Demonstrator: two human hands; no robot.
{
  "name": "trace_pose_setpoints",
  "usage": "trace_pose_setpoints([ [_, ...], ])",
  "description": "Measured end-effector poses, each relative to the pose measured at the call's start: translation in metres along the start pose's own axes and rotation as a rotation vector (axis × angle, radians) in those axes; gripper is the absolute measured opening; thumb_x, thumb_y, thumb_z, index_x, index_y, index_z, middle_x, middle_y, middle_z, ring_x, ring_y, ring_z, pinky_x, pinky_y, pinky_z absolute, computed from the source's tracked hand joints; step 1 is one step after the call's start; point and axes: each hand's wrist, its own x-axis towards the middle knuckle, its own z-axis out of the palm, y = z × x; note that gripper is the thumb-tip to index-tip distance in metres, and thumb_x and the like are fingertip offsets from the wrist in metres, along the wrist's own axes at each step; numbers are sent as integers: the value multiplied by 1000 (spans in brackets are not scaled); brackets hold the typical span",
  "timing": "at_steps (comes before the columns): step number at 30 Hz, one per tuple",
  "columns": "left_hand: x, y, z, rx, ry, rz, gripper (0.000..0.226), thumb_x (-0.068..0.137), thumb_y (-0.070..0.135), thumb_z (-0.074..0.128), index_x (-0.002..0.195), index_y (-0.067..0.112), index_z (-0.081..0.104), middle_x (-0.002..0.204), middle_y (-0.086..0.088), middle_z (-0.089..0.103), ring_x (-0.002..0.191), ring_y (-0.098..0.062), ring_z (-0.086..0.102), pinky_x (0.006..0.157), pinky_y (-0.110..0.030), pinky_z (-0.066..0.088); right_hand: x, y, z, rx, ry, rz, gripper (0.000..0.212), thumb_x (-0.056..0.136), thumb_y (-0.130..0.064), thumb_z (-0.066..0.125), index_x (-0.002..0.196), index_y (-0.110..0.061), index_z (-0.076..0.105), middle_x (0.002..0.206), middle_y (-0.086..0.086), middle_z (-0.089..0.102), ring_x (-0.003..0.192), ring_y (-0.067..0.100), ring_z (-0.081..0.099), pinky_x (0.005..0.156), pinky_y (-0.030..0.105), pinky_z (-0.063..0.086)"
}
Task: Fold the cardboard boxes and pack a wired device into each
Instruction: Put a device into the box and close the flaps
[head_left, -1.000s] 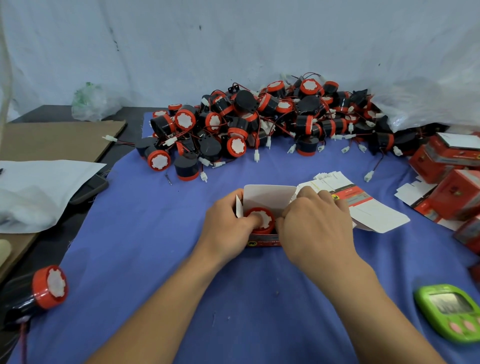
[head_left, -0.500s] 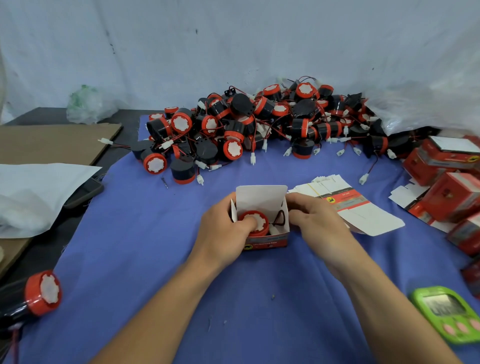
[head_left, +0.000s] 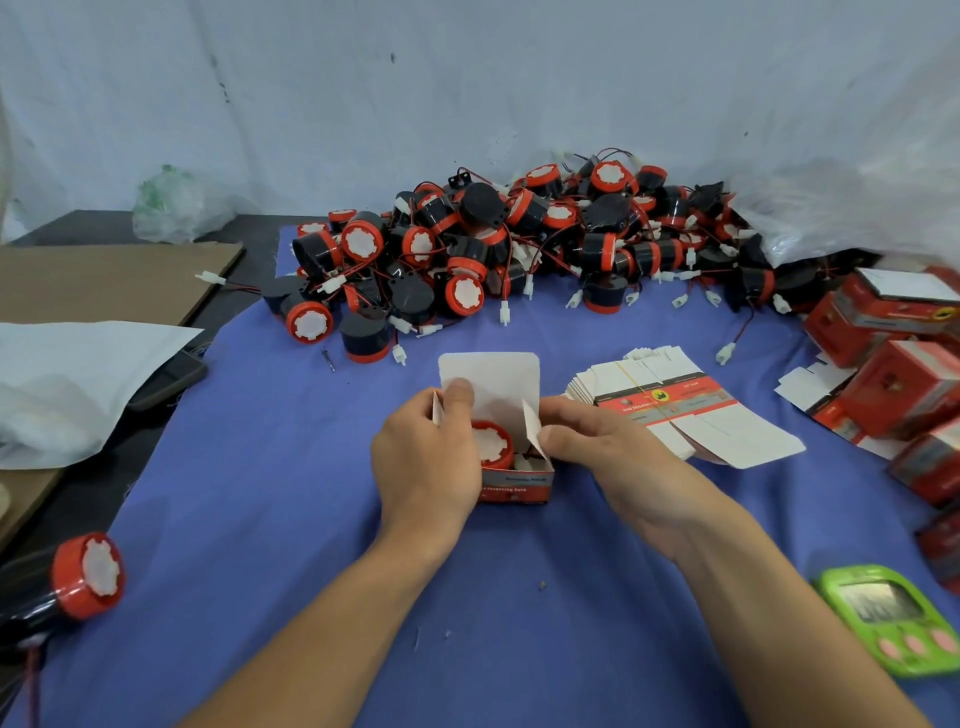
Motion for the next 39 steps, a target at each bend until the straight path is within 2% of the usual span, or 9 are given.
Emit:
trace_pose_setpoints([
  [4, -6, 1, -1, -56, -75, 22, 45, 96, 49, 56, 68, 14, 61, 64, 0, 65, 69, -22, 61, 60, -42, 46, 4, 1, 6, -29, 69, 15, 32, 99, -3, 56, 119, -22, 73, 113, -5, 78, 110, 10, 71, 95, 26, 49],
  [7, 0, 1, -8, -292, -453, 74, 32, 87, 49, 54, 90, 25, 76, 86, 5, 78, 84, -20, 73, 74, -40, 57, 6, 3, 7, -21, 213, 19, 41, 91, 8, 60, 114, -22, 76, 106, -7, 80, 103, 10, 74, 93, 28, 55],
  [9, 10, -4, -12, -451, -593, -28, 42, 89, 45, 47, 103, 20, 79, 101, -2, 80, 93, -19, 74, 81, -37, 57, 7, 5, 9, 14, 305, 16, 44, 90, 10, 60, 112, -24, 77, 104, -8, 80, 102, 11, 75, 94, 32, 57],
  [12, 26, -11, -15, -486, -581, -203, 45, 93, 32, 42, 100, 11, 81, 107, -13, 79, 98, -27, 68, 90, -43, 49, 10, 8, 16, 46, 369, 4, 43, 93, 9, 56, 109, -23, 79, 102, -7, 80, 101, 13, 75, 91, 32, 58],
  [16, 35, -17, -15, -315, -721, -72, 43, 105, 10, 42, 106, 28, 82, 110, -5, 79, 108, -30, 72, 94, -41, 55, 12, 9, 17, 39, 383, 3, 41, 94, 7, 54, 98, -25, 79, 95, -9, 81, 93, 9, 76, 76, 20, 58],
  [19, 36, -17, -16, -307, -776, -45, 41, 109, 13, 43, 111, 32, 80, 113, -5, 79, 101, -23, 72, 85, -31, 56, 12, 8, 14, 45, 403, 22, 41, 93, 10, 54, 92, -24, 77, 88, -11, 80, 83, 4, 76, 64, 12, 55],
  [25, 31, -13, -19, -310, -795, 5, 30, 110, 23, 46, 118, 28, 75, 112, -1, 79, 99, -15, 74, 83, -24, 59, 13, 10, 16, -10, 400, 13, 19, 102, -17, 62, 99, -29, 77, 94, -13, 80, 91, 7, 75, 81, 28, 60],
  [32, 24, -10, -22, -371, -807, 60, 45, 112, 26, 42, 106, 53, 77, 114, 12, 78, 108, -4, 72, 82, -13, 54, 15, 9, 23, -99, 504, 10, 13, 93, -20, 70, 91, -28, 79, 90, -9, 79, 94, 18, 75, 87, 50, 62],
  [39, 32, -15, -20, -358, -824, 77, 30, 110, 20, 47, 130, 31, 67, 124, 3, 75, 119, -18, 69, 101, -35, 52, 15, 11, 24, -216, 545, -8, 17, 96, -28, 67, 83, -34, 76, 81, -18, 76, 83, 7, 72, 72, 33, 61],
])
